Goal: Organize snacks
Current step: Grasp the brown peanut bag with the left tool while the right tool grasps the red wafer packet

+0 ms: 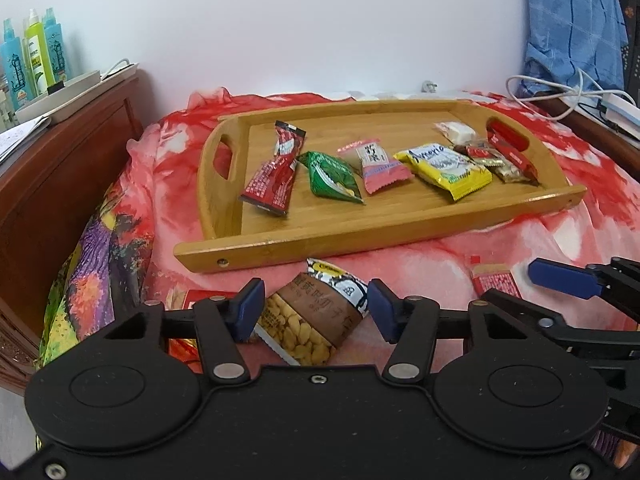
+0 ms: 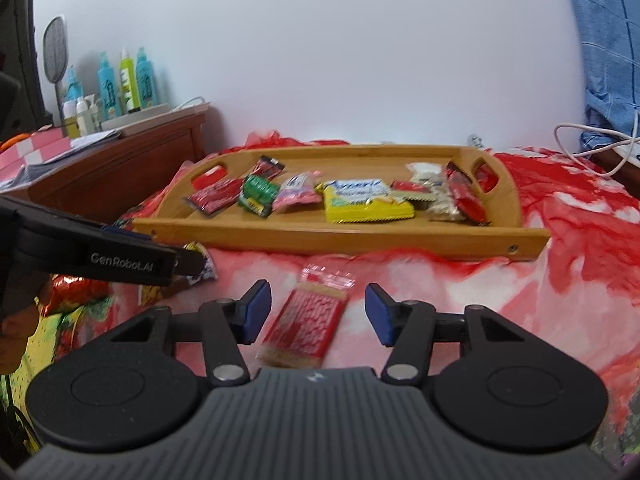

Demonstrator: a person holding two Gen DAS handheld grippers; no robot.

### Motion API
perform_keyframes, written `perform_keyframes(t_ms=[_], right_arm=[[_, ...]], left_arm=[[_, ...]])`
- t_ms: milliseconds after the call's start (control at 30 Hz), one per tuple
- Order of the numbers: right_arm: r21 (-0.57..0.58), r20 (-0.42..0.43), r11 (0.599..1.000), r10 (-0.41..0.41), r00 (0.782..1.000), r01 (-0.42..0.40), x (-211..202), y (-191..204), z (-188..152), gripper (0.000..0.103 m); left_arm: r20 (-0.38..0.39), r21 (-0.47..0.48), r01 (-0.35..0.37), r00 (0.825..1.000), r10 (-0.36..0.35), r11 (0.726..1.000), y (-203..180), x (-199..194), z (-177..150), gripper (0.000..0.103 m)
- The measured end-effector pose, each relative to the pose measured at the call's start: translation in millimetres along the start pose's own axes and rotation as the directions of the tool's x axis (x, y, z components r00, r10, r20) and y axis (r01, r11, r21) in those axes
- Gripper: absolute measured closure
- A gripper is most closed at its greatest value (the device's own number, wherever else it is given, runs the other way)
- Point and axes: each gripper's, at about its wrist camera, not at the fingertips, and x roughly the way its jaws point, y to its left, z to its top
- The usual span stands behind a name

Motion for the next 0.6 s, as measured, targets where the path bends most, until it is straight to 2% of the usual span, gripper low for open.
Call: perform_keyframes(t_ms=[100, 233, 433, 533, 600], right_arm=[[0.004, -0.021, 1.000, 0.010, 1.000, -0.010, 2.9, 2.8, -2.1, 0.043], [0.007, -0.035, 1.000, 0.017, 0.999, -0.017, 4.7, 4.1, -3.7, 0.048], [0.012, -0.035, 1.000, 0.011, 0.999, -0.010, 5.8, 2.9, -3.9, 0.052], [0.033, -0.030, 0.999, -0.005, 1.000, 0.006, 5.6, 1.5, -3.5, 0.056], [0.050, -0.029, 0.999, -0.014, 0.999, 0.015, 5.4, 0.2, -3.4, 0.057]], left_arm=[[-0.015, -0.022, 0.006, 1.000, -0.006, 1.000, 2.1, 1.7, -2.4, 0.048], [-0.007, -0.044, 0.005, 1.000, -0.006, 0.999, 3.4, 2.1, -4.0, 0.047], [-0.004, -0.026, -0.022, 1.000, 0.022, 0.999, -0.8, 6.6, -4.2, 0.035], [-0.010, -0.039, -0.020, 1.000, 0.020, 0.999, -0.3, 10.0, -3.1, 0.035], [-0.025, -0.043, -0.016, 1.000, 0.015, 0.999, -0.9, 11.2, -3.5, 0.040]])
